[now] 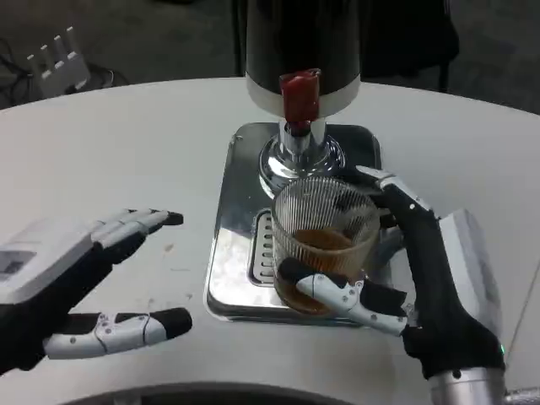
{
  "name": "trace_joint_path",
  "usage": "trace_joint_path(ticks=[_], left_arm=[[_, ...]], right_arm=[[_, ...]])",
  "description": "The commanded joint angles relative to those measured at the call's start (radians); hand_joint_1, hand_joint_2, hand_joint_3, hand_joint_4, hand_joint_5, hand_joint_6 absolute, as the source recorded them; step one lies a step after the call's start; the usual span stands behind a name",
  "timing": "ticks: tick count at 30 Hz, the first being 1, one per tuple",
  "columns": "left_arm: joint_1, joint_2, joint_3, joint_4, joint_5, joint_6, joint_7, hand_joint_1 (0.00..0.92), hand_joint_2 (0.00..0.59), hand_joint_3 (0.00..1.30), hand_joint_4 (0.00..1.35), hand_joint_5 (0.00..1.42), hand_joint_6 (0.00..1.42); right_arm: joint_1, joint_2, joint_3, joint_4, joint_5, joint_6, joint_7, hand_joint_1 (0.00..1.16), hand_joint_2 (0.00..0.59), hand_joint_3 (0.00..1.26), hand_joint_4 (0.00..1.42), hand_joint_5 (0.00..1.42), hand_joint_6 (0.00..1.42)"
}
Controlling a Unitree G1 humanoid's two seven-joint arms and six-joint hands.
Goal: Grasp the cup under the faucet to collect the drink, then remove the cup.
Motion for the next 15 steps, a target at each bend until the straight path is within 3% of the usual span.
trace_joint_path(ticks=[1, 9, 15], left_arm=[[0.062, -0.018, 0.002, -0.07, 0.019, 0.001, 0.012, 0.0, 0.113, 0.09, 0.0, 0.01, 0.18], [0.114, -0.029, 0.013, -0.132, 0.002, 0.013, -0.001, 0.0, 0.113, 0.08, 0.0, 0.0, 0.18], [0.143, -0.028, 0.024, -0.17, -0.012, 0.019, -0.013, 0.0, 0.113, 0.08, 0.0, 0.0, 0.18]], right_arm=[[0.027, -0.01, -0.004, -0.083, 0.023, -0.066, 0.032, 0.79, 0.207, 0.75, 0.81, 0.95, 0.92], [0.062, -0.012, -0.009, -0.131, 0.027, -0.082, 0.075, 0.79, 0.207, 0.76, 0.82, 0.95, 0.92], [0.11, -0.036, -0.011, -0.202, 0.035, -0.102, 0.123, 0.79, 0.207, 0.76, 0.82, 0.97, 0.93]])
